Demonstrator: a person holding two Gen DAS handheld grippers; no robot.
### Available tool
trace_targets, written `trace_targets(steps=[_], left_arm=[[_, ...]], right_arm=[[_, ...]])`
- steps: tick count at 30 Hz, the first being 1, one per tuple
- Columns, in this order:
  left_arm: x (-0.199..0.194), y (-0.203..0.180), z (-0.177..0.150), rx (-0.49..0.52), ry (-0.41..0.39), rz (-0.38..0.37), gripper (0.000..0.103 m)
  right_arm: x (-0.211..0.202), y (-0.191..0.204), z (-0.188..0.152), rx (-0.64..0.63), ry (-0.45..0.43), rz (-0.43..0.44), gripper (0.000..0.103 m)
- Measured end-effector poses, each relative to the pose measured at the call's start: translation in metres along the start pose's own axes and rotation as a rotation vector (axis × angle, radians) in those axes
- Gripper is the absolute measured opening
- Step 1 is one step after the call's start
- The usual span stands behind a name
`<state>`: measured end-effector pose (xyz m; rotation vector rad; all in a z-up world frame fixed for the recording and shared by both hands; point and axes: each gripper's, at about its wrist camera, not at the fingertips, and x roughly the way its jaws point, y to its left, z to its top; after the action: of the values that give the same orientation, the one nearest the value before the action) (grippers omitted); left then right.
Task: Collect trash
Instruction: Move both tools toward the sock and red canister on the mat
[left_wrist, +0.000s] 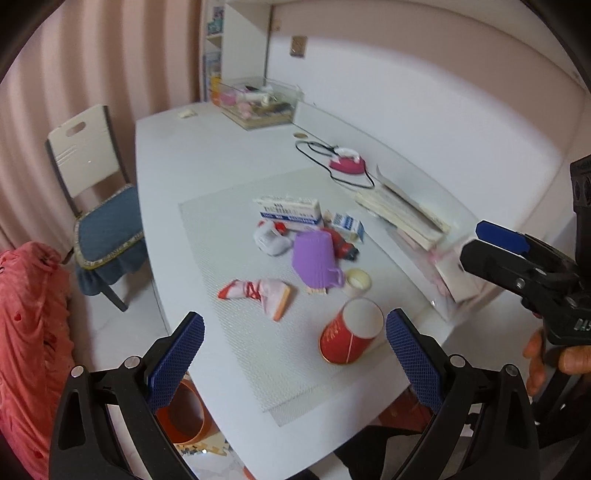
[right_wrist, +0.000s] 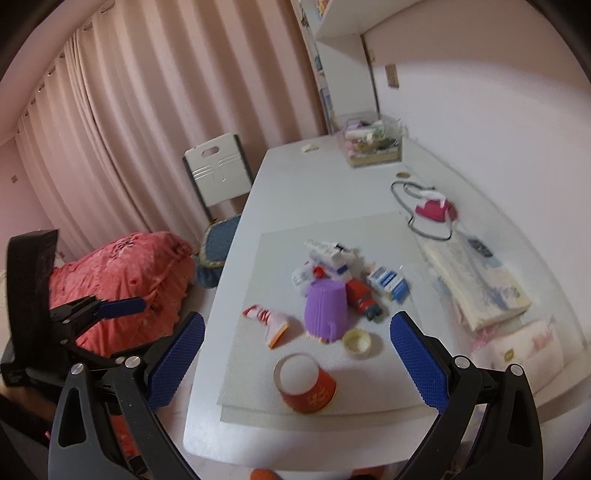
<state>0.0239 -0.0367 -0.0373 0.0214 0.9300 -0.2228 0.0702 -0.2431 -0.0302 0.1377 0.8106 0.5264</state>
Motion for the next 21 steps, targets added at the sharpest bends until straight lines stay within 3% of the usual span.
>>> trace_targets(steps=[6,8,11,16,21], left_arm=[[0.018,-0.003,0.002,0.087,0.074,-0.017,0.097],[0.024,-0.001,0.003,0.110,0.101,-0.034,0.097],[0.036,0.003,0.003,0.157,0.141,-0.033,0.097],[0.059,0.010,0.009,0.239,0.184,-0.007,0.097],[0.085,0.019,0.016,0.319,0.220,-0.053,0.097]], right_arm=[[0.008,0.005,-0.014,-0.109,0.042,0.018,0.098],[0.016,0.005,-0.018,-0.134,0.085,0.072,0.098],[0.027,0.005,-0.024,-0.169,0.138,0.081,0.098],[0.047,0.002,-0.032,-0.156,0.199,0.095,0.098],[0.071,-0.010,-0.041,-0.107,0.267,0.085,0.098]])
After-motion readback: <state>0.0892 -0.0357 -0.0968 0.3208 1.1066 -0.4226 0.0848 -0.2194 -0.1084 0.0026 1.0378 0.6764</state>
